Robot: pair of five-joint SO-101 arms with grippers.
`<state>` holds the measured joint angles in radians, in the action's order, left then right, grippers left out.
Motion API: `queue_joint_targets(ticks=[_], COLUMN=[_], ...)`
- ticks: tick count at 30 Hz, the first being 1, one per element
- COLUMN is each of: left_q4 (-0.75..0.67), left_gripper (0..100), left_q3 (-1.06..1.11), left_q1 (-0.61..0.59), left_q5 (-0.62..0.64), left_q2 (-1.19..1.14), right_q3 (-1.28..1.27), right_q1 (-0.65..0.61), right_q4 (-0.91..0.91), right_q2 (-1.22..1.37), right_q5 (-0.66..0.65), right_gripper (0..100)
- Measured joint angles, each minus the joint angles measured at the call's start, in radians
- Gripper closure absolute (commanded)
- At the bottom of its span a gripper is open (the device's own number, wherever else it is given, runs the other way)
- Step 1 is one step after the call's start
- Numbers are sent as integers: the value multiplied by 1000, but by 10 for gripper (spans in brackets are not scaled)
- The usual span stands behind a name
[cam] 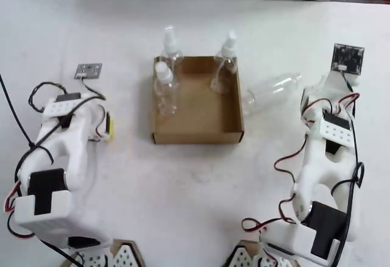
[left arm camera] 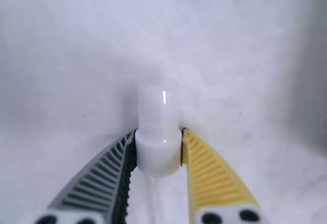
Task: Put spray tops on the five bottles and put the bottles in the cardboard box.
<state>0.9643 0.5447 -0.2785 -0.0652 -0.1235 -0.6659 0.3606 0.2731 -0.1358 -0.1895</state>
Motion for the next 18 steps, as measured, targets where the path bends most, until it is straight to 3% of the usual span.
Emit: queue_joint_targets(ticks=[6,14,18], left_q4=[0,0,0], left_gripper=[979,979,979], left_q3=[0,0,0], left_q1=[0,0,0], left_q5=[0,0,0], left_q2=[0,0,0], right_q3=[-54,-417,-439], right_q1=[-2,-51,-100], right_q4=[-296,-678,-718], right_q2=[0,-118,-230], right_q5=[0,5,8], right_gripper=[983,983,983])
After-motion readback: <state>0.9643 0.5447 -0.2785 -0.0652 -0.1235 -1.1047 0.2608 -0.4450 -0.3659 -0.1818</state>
